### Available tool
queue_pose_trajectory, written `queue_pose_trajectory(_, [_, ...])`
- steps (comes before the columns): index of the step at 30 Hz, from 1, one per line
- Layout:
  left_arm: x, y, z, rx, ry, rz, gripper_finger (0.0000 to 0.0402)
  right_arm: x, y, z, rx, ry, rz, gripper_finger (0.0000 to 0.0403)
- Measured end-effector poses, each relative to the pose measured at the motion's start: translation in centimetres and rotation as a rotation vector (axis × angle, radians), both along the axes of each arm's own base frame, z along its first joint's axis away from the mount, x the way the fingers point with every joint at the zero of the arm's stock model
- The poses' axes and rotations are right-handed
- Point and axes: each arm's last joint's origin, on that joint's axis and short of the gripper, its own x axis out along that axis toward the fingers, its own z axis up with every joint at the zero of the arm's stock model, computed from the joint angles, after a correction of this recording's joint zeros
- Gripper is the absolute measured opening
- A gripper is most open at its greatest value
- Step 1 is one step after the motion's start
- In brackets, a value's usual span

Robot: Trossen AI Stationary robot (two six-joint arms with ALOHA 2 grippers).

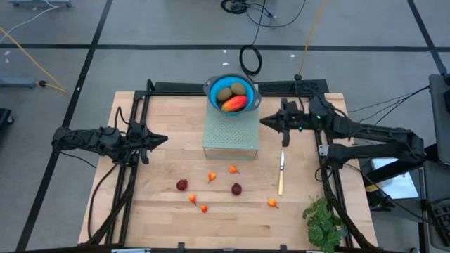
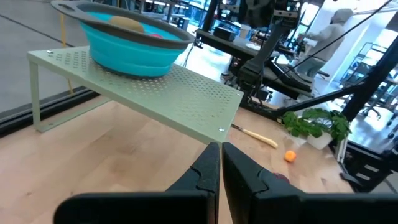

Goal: Pick & Place Fruit
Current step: Put the pomegranate into the blue strainer bowl on the shelf

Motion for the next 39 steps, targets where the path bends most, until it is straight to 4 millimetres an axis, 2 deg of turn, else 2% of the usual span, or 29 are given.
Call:
queue_pose_trajectory(8, [0.0, 0.0, 0.0, 0.0, -0.001, 0.0, 0.0017, -2.7, 1.3, -2.4, 0.031, -0.06, 0.027, 0.0001])
queue_pose_trajectory(18, [0.0, 0.0, 0.0, 0.0, 0.0, -0.008, 0.0017, -4.7, 2.4, -5.3, 0.034, -0.154, 0.064, 0.0])
queue_pose_trajectory(31, [0.0, -0.1, 0.0, -0.104, -0.019, -0.013, 0.0017, -6.4, 2.9, -10.3, 0.058, -0.216, 0.079, 0.0])
queue_pose_trajectory(39, [0.1, -0.1, -0.1, -0.18, -0.024, -0.003, 0.0017, -6.5, 2.9, -11.8, 0.155, -0.142, 0.075, 0.0])
